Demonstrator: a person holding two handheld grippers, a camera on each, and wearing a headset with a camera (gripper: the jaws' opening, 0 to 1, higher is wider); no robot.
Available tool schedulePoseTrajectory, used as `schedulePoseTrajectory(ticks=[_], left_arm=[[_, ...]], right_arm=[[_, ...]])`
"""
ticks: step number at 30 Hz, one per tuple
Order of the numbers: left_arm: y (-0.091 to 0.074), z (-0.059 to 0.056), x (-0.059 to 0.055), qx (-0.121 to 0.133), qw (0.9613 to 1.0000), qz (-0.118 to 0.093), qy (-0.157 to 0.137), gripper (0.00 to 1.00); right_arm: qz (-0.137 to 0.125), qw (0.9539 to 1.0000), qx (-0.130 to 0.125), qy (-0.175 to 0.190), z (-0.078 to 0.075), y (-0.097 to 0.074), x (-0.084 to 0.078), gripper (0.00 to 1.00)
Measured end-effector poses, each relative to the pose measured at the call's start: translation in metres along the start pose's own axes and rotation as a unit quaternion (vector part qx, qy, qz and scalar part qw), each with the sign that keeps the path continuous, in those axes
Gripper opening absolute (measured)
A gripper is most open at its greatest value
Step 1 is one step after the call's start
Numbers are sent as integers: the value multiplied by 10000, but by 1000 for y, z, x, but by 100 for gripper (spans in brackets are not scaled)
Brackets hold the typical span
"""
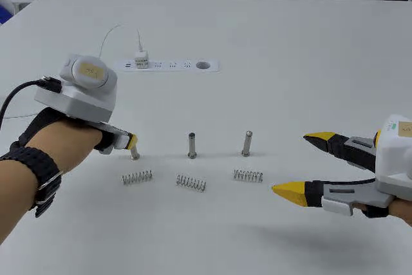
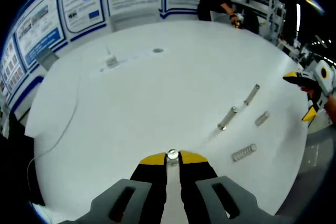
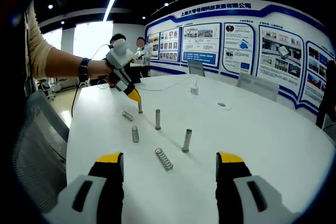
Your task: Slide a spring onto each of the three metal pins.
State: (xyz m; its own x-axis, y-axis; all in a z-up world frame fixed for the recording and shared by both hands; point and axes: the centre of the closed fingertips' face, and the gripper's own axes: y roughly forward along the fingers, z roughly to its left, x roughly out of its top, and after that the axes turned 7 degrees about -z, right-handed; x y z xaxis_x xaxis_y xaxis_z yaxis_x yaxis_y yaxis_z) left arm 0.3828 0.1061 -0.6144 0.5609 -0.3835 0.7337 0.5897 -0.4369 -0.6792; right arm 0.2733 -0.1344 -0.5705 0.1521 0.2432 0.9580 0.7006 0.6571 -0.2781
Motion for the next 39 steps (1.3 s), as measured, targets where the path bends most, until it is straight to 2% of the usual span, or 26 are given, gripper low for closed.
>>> schedulePoseTrajectory(ticks=[11,24,39], left_arm=[[1,-3,1,-60,9999,-28,-108,8],[1,-6,4,-214,9995,-208,-84,12],[-11,-7,12,-236,9988,-412,-97,18]], right_arm=[[18,10000,-16,-4,1,-1,0,72],[26,10000,4,-15,2,0,0,72],[21,10000,3,-20,2,1,0,72]])
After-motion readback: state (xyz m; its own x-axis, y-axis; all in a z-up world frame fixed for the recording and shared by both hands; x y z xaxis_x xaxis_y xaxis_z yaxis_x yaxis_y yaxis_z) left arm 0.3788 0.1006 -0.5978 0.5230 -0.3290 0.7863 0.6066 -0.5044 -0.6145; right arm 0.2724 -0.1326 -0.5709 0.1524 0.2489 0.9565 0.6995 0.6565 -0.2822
